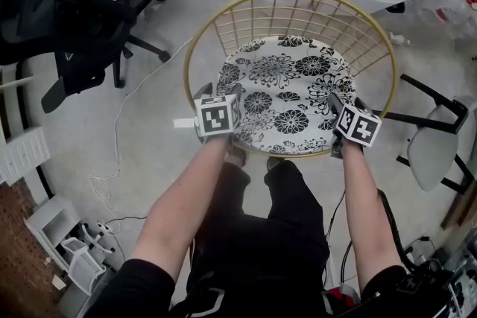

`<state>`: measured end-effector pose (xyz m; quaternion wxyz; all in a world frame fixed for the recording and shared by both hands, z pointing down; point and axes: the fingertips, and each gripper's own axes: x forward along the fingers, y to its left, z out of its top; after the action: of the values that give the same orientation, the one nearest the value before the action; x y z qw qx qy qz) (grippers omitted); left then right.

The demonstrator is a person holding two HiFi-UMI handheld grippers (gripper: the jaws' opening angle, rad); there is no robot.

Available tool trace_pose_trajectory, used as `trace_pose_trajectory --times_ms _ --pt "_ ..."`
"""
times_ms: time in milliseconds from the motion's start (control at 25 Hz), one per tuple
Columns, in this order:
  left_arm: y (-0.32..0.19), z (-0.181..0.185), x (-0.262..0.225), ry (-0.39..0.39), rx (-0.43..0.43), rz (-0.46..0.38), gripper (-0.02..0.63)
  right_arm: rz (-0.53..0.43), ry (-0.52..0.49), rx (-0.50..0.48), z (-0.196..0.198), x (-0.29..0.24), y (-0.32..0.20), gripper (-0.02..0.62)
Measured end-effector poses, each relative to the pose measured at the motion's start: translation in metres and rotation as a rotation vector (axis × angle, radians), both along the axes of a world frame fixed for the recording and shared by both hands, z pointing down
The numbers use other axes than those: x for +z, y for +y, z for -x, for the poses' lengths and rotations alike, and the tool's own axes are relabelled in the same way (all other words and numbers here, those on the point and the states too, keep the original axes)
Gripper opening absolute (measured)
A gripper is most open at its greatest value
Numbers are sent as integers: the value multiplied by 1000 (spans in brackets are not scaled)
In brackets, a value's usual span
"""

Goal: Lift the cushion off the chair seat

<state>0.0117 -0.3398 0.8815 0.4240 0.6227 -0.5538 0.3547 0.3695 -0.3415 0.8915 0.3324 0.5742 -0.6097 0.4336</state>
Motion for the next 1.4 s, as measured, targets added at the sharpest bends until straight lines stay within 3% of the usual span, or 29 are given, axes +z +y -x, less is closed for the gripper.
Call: trace_pose_trajectory --times_ms 360,480,640,760,1000,1400 --pt "1 -2 18 13 -1 62 287 30 5 29 -10 23 -2 365" --pt "4 -4 20 9 -1 77 257 34 -5 28 -10 28 -2 361" --pt "8 -3 21 -5 2 68 162 43 14 15 -12 31 0 287" --pt "7 -3 20 0 12 63 156 41 37 -1 -11 31 1 253" --pt "10 -8 12 -15 51 40 61 8 55 -1 -6 21 4 150" --pt "21 -19 -14 42 84 7 34 -29 37 -33 3 -5 10 87"
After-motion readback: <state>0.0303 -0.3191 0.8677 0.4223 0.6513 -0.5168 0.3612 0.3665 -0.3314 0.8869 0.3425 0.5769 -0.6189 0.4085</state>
